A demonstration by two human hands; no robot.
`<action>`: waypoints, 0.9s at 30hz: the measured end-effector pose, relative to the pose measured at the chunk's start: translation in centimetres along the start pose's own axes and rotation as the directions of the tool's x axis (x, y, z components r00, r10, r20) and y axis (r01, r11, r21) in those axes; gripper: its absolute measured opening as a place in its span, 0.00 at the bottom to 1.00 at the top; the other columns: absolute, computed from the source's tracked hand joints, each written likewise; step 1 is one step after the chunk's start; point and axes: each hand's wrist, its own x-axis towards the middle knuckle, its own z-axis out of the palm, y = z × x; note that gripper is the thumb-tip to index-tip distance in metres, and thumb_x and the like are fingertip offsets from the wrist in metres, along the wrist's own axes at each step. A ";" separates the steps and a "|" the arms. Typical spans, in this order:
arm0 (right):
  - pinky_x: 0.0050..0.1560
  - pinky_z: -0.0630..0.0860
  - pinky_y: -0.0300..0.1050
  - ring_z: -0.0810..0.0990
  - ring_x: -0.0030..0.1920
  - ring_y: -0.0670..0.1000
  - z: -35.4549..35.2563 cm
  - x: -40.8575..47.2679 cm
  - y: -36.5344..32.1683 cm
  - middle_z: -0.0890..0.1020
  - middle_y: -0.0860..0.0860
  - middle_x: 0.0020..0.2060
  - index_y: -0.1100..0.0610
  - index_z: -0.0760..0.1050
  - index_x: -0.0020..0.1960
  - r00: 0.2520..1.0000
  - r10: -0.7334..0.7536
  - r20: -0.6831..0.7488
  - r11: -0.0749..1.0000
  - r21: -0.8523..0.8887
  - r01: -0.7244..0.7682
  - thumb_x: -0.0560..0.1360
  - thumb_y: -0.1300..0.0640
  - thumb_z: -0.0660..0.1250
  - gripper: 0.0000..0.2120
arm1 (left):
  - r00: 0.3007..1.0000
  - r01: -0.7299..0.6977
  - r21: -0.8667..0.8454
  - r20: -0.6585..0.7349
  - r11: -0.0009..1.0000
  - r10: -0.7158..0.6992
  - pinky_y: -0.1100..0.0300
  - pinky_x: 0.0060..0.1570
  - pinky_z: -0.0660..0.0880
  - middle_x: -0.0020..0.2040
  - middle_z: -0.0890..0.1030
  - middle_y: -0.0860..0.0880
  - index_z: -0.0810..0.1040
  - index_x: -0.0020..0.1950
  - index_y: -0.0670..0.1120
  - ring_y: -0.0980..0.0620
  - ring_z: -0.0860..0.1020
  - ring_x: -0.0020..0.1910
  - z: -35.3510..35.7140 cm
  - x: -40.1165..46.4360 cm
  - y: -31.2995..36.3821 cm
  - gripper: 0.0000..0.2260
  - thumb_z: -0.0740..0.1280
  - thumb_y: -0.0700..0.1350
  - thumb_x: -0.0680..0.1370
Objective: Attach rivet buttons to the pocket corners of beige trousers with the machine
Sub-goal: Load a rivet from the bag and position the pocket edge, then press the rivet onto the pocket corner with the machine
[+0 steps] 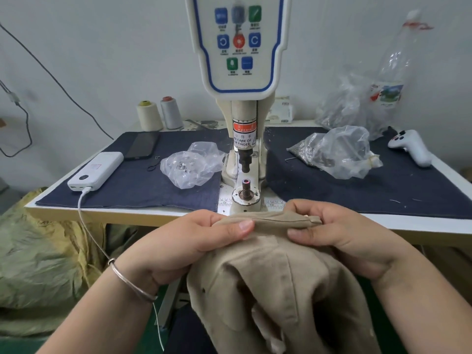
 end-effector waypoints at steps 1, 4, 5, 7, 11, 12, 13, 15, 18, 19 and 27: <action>0.37 0.76 0.36 0.79 0.37 0.48 0.1 0.0 -0.1 0.81 0.54 0.37 0.58 0.76 0.40 0.999 0.016 -0.036 1.000 -0.008 -0.016 0.68 0.64 0.72 0.05 | 1.000 -0.001 0.007 0.015 1.000 0.001 0.62 0.40 0.80 0.43 0.86 0.44 0.87 0.46 0.43 0.51 0.85 0.40 -0.2 0.0 0.0 0.10 0.75 0.49 0.72; 0.37 0.77 0.37 0.82 0.37 0.49 0.1 0.0 -0.4 0.83 0.55 0.38 0.58 0.81 0.40 0.991 0.044 -0.127 0.999 -0.012 -0.046 0.70 0.64 0.73 0.03 | 0.998 0.002 0.026 0.064 1.000 -0.004 0.61 0.42 0.80 0.47 0.86 0.43 0.85 0.54 0.41 0.49 0.84 0.43 -1.1 0.1 -0.4 0.12 0.75 0.38 0.71; 0.36 0.77 0.36 0.82 0.37 0.48 0.2 0.0 -0.6 0.83 0.55 0.37 0.57 0.82 0.39 0.987 0.045 -0.154 0.998 -0.025 -0.049 0.70 0.62 0.72 0.02 | 0.997 0.014 0.026 0.078 1.000 -0.016 0.61 0.42 0.80 0.47 0.85 0.43 0.84 0.55 0.40 0.50 0.84 0.42 -1.3 0.2 -0.4 0.12 0.73 0.36 0.72; 0.34 0.76 0.35 0.82 0.35 0.47 0.4 0.1 -0.8 0.83 0.53 0.35 0.55 0.82 0.37 0.980 0.047 -0.194 0.995 -0.075 -0.063 0.71 0.60 0.71 0.05 | 0.995 0.061 0.040 0.076 0.997 -0.064 0.62 0.39 0.80 0.44 0.85 0.43 0.84 0.54 0.39 0.51 0.84 0.39 -1.9 0.4 -0.6 0.11 0.72 0.35 0.73; 0.34 0.74 0.33 0.81 0.35 0.45 0.9 0.6 -0.6 0.83 0.50 0.34 0.53 0.81 0.35 0.966 0.003 -0.259 0.976 -0.210 -0.059 0.72 0.54 0.71 0.08 | 0.998 0.053 0.039 0.021 0.998 -0.054 0.64 0.37 0.78 0.41 0.85 0.45 0.86 0.49 0.42 0.53 0.83 0.37 -2.5 0.8 -0.9 0.07 0.73 0.41 0.73; 0.34 0.74 0.33 0.80 0.35 0.45 1.0 0.8 -0.4 0.82 0.50 0.34 0.54 0.80 0.35 0.961 -0.017 -0.276 0.974 -0.220 -0.046 0.72 0.52 0.71 0.08 | 1.000 0.015 0.002 0.018 1.000 -0.015 0.63 0.39 0.78 0.42 0.85 0.45 0.86 0.51 0.42 0.52 0.83 0.39 -2.5 0.9 -1.0 0.09 0.72 0.43 0.73; 0.33 0.74 0.33 0.80 0.34 0.45 1.2 1.0 -0.3 0.81 0.50 0.34 0.55 0.80 0.36 0.956 -0.033 -0.291 0.975 -0.220 -0.034 0.71 0.51 0.71 0.09 | 1.000 -0.026 -0.040 0.012 0.999 0.027 0.62 0.41 0.79 0.44 0.85 0.44 0.85 0.53 0.42 0.51 0.84 0.41 -2.6 0.9 -1.1 0.11 0.72 0.44 0.73; 0.34 0.74 0.32 0.81 0.35 0.46 1.3 1.4 -0.1 0.83 0.51 0.35 0.57 0.82 0.38 0.947 -0.057 -0.315 0.973 -0.229 -0.018 0.71 0.50 0.70 0.10 | 0.995 -0.096 -0.109 -0.023 0.989 0.094 0.60 0.46 0.80 0.49 0.85 0.42 0.84 0.56 0.40 0.49 0.84 0.45 -2.6 1.1 -1.4 0.16 0.72 0.46 0.72; 0.35 0.75 0.31 0.84 0.38 0.45 1.3 1.7 0.0 0.86 0.51 0.39 0.54 0.85 0.41 0.940 -0.066 -0.336 0.970 -0.241 -0.018 0.71 0.49 0.69 0.10 | 0.988 -0.139 -0.156 -0.087 0.978 0.126 0.58 0.49 0.80 0.51 0.84 0.41 0.82 0.58 0.38 0.48 0.83 0.48 -2.5 1.5 -1.9 0.18 0.71 0.47 0.72; 0.36 0.76 0.32 0.85 0.39 0.45 1.3 1.8 0.0 0.87 0.52 0.40 0.53 0.86 0.41 0.938 -0.058 -0.342 0.972 -0.233 -0.024 0.70 0.48 0.69 0.10 | 0.986 -0.147 -0.148 -0.102 0.978 0.133 0.59 0.48 0.80 0.50 0.84 0.42 0.82 0.57 0.38 0.49 0.83 0.47 -2.4 1.6 -1.9 0.17 0.70 0.47 0.73; 0.40 0.81 0.39 0.85 0.43 0.54 0.0 2.8 -0.1 0.85 0.60 0.46 0.63 0.84 0.48 0.935 0.111 -0.336 0.992 -0.020 -0.125 0.66 0.49 0.73 0.19 | 0.988 -0.099 -0.075 -0.127 0.992 0.089 0.65 0.31 0.76 0.35 0.83 0.47 0.85 0.43 0.43 0.55 0.80 0.31 -2.7 2.3 -1.3 0.07 0.71 0.46 0.76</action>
